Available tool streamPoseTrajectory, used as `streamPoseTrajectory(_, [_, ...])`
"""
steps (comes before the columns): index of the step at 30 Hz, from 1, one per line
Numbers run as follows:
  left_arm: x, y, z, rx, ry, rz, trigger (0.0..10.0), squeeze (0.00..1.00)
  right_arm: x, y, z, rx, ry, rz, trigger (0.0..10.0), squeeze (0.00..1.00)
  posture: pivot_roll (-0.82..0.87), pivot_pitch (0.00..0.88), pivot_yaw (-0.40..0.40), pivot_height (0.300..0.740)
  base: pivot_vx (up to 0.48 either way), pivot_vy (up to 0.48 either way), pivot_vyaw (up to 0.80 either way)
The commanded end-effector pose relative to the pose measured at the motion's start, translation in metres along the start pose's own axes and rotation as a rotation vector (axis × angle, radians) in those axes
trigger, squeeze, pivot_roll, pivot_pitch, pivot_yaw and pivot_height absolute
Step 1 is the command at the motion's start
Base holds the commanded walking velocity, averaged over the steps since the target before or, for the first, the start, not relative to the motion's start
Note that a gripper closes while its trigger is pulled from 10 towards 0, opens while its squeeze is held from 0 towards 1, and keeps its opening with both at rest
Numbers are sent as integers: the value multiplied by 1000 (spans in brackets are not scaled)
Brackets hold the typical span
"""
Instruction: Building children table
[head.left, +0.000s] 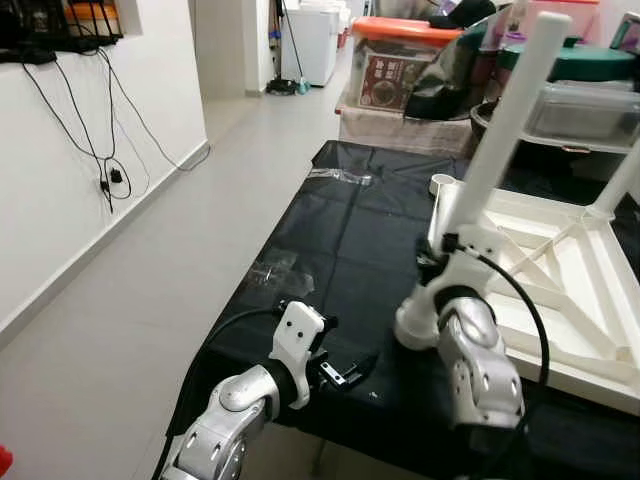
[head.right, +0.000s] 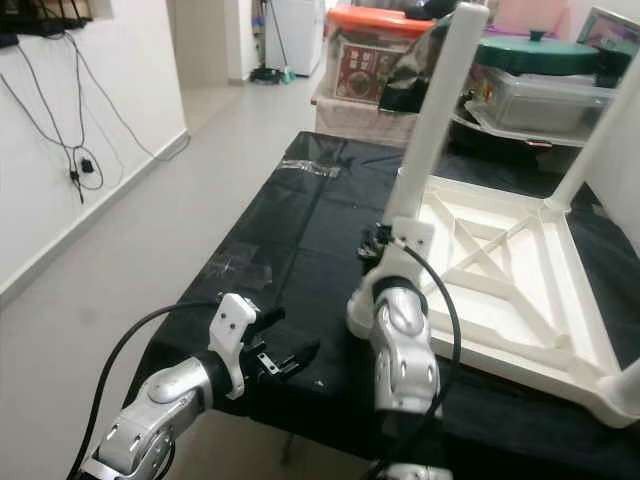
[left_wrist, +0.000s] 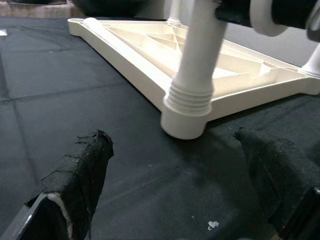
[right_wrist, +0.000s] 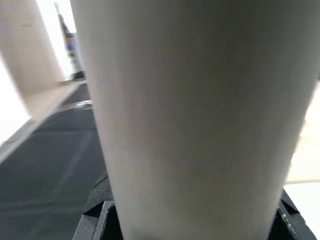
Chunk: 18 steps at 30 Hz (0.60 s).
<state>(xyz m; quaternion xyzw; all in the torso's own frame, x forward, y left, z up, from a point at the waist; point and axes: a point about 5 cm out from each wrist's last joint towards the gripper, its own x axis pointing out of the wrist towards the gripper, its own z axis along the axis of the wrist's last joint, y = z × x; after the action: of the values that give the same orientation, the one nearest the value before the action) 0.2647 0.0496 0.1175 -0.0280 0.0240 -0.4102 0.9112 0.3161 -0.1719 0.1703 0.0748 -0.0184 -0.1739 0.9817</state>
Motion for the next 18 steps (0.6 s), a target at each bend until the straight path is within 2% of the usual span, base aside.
streamPoseTrajectory(1, [2, 0, -2, 16, 6, 2, 10000, 0, -6, -10, -16, 55, 56, -176, 0, 0, 54, 0, -40, 740, 0, 0, 0])
streamPoseTrajectory(5, [2, 1, -3, 22, 7, 5, 10000, 0, -10, 2, -18, 68, 49, -200, 0, 0, 58, 0, -41, 740, 0, 0, 0])
streamPoseTrajectory(6, [3, 0, -4, 25, 8, 4, 10000, 0, -11, 16, -22, 90, 54, -127, 4706, 0, 61, 0, -42, 740, 0, 0, 0])
streamPoseTrajectory(7, [3, 0, -4, 25, 8, 4, 10000, 0, -11, 16, -22, 90, 54, -127, 4706, 0, 61, 0, -42, 740, 0, 0, 0])
streamPoseTrajectory(8, [2, 0, -5, 26, 9, 5, 10000, 0, -11, 25, -23, 101, 50, -21, 10000, 1000, 61, 0, -42, 740, 0, 0, 0])
streamPoseTrajectory(9, [2, 1, -5, 27, 8, 5, 10000, 0, -13, 31, -24, 104, 51, 37, 10000, 1000, 61, 0, -42, 740, 0, 0, 0])
streamPoseTrajectory(11, [2, 1, -5, 27, 8, 5, 10000, 0, -13, 31, -24, 104, 51, 37, 10000, 1000, 61, 0, -42, 740, 0, 0, 0])
streamPoseTrajectory(14, [3, 1, -6, 27, 9, 4, 10000, 0, -13, 25, -20, 71, -6, 77, 10000, 1000, 54, 0, -43, 740, 0, 0, 0])
streamPoseTrajectory(15, [3, 2, -7, 26, 9, 4, 10000, 0, -10, 16, -17, 86, -35, 166, 10000, 0, 49, 0, -43, 740, 0, 0, 0])
streamPoseTrajectory(16, [3, 2, -7, 26, 9, 4, 10000, 0, -10, 16, -17, 86, -35, 166, 10000, 0, 49, 0, -43, 740, 0, 0, 0])
streamPoseTrajectory(18, [4, 3, -8, 25, 9, 1, 10000, 0, 0, 0, -14, 82, -16, 454, 10000, 0, 43, 0, -38, 740, 0, 0, 0])
